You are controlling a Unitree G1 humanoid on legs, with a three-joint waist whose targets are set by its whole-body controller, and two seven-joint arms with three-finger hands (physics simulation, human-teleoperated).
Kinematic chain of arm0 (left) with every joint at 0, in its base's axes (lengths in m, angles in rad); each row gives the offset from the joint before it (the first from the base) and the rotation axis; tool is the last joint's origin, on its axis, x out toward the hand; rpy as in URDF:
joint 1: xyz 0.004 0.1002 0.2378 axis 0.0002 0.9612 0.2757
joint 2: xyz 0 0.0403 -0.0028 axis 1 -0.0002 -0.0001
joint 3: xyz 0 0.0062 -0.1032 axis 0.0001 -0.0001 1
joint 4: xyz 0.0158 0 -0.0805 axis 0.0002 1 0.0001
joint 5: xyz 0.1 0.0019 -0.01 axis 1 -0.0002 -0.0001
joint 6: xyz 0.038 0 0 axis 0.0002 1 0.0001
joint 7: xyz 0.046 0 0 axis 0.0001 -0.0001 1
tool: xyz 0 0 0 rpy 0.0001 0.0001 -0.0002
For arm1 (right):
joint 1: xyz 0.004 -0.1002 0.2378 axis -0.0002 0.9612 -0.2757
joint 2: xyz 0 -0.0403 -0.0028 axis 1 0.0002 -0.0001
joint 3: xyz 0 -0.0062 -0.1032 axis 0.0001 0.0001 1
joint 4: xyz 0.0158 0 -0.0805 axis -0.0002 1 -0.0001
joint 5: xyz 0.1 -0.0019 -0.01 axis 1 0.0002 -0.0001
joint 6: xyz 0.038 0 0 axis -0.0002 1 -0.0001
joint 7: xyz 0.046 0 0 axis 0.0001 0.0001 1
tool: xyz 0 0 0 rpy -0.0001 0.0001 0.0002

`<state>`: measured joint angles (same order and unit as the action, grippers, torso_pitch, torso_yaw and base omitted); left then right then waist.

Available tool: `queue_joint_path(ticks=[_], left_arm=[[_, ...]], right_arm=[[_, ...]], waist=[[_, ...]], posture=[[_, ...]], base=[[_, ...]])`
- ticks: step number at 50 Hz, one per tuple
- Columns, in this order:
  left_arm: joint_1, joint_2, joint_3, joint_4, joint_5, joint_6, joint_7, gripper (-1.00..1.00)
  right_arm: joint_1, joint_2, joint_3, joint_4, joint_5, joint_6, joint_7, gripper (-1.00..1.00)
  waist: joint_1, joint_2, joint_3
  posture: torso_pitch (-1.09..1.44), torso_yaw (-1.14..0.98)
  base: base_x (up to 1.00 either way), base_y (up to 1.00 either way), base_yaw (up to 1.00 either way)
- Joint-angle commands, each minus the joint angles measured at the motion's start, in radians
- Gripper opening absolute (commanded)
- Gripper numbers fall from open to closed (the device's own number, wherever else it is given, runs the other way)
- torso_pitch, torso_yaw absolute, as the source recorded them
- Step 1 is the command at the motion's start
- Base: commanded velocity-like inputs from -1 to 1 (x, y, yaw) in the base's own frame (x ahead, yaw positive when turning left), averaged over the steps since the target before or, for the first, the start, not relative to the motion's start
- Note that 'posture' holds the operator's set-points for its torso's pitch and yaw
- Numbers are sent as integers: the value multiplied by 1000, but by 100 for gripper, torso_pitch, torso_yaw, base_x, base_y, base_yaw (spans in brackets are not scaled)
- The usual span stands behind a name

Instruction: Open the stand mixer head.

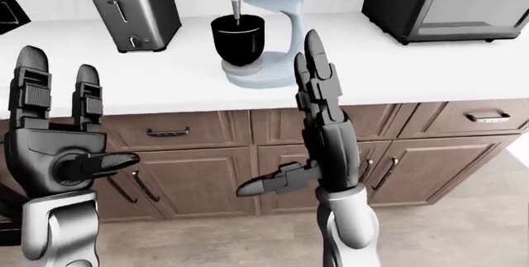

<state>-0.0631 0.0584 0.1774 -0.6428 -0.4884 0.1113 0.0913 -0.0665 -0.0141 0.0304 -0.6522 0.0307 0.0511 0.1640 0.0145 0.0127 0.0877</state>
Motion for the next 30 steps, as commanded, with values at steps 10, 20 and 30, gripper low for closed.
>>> queue_joint_path(ticks=[10, 20, 30], left_arm=[[-34, 4, -8, -42, -1, -32, -12, 97], [-37, 3, -12, -49, 3, -24, -8, 97], [-33, 3, -10, -53, 2, -24, -11, 97]], right_arm=[[-35, -3, -16, -40, -7, -27, -21, 100], [-31, -6, -21, -47, 12, -31, -13, 100], [-35, -6, -17, -44, -6, -15, -18, 100]], waist=[[-26, -32, 20], [-4, 13, 9], [-7, -38, -17]], posture=[[0, 0], [0, 0], [0, 0]], base=[[29, 0, 0], [26, 0, 0], [24, 0, 0]])
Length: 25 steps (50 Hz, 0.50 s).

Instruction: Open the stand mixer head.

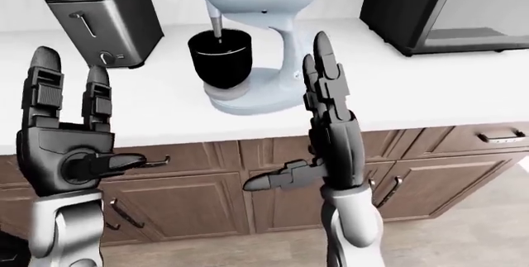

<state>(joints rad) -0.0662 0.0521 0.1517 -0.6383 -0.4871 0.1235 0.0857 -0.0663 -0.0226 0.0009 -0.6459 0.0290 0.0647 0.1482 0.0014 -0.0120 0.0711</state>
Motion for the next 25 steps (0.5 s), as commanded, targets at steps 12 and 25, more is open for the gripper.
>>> queue_joint_path(ticks=[12, 25], left_arm=[[-34, 12, 19, -50, -2, -39, -6, 97], [-29, 10, 16, -47, 2, -44, -9, 98]], right_arm=[[-38, 2, 13, -37, -15, -48, -5, 100], [-34, 4, 12, -42, 4, -43, 1, 100]], waist=[[7, 25, -5], [-13, 41, -46]], posture=[[0, 0], [0, 0]], base=[[26, 0, 0], [18, 0, 0]])
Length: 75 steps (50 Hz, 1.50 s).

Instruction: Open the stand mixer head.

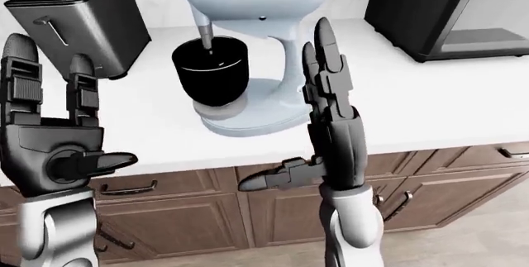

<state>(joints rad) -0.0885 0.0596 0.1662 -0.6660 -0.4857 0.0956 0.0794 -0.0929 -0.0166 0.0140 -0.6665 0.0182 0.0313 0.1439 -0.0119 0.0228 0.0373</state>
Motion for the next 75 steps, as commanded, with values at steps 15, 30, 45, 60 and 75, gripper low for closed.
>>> queue_joint_path(ticks=[15, 30, 45, 60, 75], left_arm=[[0, -3, 6, -26, -6, -17, -2, 98], [-3, 1, 5, -13, 0, -23, 4, 97], [-6, -1, -1, -12, 5, -22, 4, 98], [-8, -3, -3, 17, 14, -45, -3, 98], [4, -5, -5, 10, 12, -45, -4, 98]], right_arm=[[2, -1, -1, -29, -3, -9, -6, 100], [2, 0, 1, -30, 1, -5, -5, 100], [2, -3, -5, -28, 7, -2, -2, 100], [40, -21, -49, -6, 69, 49, 27, 100], [91, -28, -109, -63, 248, 205, 68, 100]], waist=[[11, -23, -25], [7, -19, -87], [12, -16, -222], [21, -20, -281], [23, -22, -285]], posture=[[0, 0], [-11, 0], [-26, 0], [-30, 0], [-30, 0]], base=[[18, 0, 0], [0, 0, 0], [0, 0, 0], [0, 0, 0], [0, 0, 0]])
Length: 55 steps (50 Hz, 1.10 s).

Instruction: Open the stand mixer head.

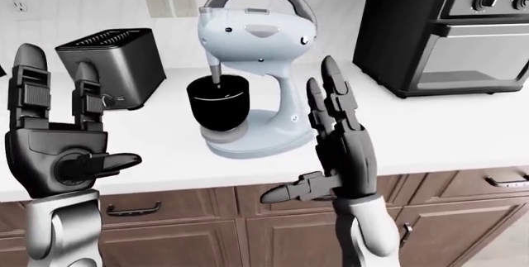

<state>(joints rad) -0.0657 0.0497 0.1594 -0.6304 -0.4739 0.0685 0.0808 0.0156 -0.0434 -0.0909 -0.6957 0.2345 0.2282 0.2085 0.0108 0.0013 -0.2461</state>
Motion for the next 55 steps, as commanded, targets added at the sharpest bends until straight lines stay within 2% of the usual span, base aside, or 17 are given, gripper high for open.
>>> queue_joint_path(ticks=[1, 5, 25, 32, 41, 55], left_arm=[[-18, 4, 1, -28, 1, -17, -5, 98], [-16, 4, 4, -30, 0, -17, -3, 98], [-19, 2, -2, -28, 5, -17, -1, 97], [-24, 4, 0, -26, 2, -15, 2, 97], [-30, 7, 4, -19, -1, -15, 5, 97], [-24, 8, 8, -25, -4, -15, 5, 98]], right_arm=[[-13, 1, -12, -44, 67, 44, 1, 100], [19, 4, -20, -50, 130, 87, 10, 100], [69, 2, -39, 93, 53, -24, 69, 100], [51, -14, -56, 62, 17, 53, 64, 100], [35, -35, -112, 16, -7, 181, 91, 100], [-2, -67, -153, -57, -17, 394, 158, 100]], waist=[[0, -1, -2], [0, -2, -6], [0, -1, -17], [-2, -1, -17], [-2, -5, -15], [-1, -9, -10]], posture=[[-30, 0], [-30, 0], [-30, 0], [-30, 0], [-30, 0], [-30, 0]], base=[[0, 0, 0], [0, 0, 0], [0, 0, 0], [0, 0, 0], [0, 0, 0], [0, 0, 0]])
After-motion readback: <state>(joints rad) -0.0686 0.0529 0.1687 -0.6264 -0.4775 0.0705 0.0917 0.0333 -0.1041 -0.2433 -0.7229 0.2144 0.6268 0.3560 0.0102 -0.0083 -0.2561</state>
